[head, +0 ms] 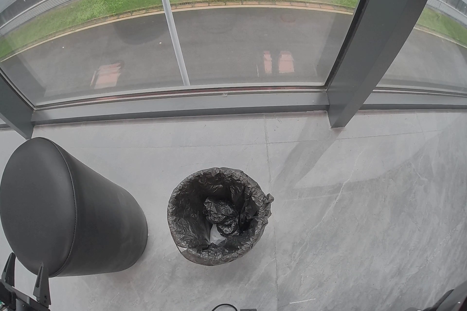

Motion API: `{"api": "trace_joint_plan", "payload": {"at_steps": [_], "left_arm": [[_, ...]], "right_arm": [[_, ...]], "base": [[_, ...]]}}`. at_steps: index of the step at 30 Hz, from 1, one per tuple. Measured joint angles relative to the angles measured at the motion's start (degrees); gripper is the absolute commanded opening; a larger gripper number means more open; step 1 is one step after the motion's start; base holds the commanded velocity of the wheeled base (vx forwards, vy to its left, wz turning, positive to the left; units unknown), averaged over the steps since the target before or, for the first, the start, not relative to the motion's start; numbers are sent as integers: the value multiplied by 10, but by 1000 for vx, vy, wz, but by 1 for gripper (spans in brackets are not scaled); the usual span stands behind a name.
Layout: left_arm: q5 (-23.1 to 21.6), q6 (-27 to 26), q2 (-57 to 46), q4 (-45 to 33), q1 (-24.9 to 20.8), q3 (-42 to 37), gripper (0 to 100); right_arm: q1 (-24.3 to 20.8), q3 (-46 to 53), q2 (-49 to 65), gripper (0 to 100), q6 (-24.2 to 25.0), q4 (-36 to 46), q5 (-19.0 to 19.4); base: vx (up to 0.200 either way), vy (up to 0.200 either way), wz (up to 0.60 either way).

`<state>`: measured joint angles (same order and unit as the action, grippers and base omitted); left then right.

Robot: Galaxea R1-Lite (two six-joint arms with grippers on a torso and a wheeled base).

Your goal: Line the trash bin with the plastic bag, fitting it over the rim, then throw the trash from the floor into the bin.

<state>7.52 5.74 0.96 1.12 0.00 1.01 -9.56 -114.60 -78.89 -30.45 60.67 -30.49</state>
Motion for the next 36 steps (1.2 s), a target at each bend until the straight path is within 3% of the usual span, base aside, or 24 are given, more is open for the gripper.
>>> {"api": "trace_joint_plan", "payload": {"at_steps": [10, 18, 29, 36], "left_arm": [[4, -28, 0, 19, 0, 0, 100], [5, -52, 0, 18, 0, 0, 100], [-14, -61, 0, 19, 0, 0, 100], [-49, -53, 0, 4, 0, 0, 100]], "right_arm": [[106, 0, 132, 0, 1, 195, 97], [147, 0, 219, 0, 9, 275, 134], [116, 0, 380, 0, 28, 265, 136], [91, 5, 521, 0, 35, 141, 125]], "base": [[0, 0, 0], [0, 0, 0], [0, 0, 0], [0, 0, 0]]}}
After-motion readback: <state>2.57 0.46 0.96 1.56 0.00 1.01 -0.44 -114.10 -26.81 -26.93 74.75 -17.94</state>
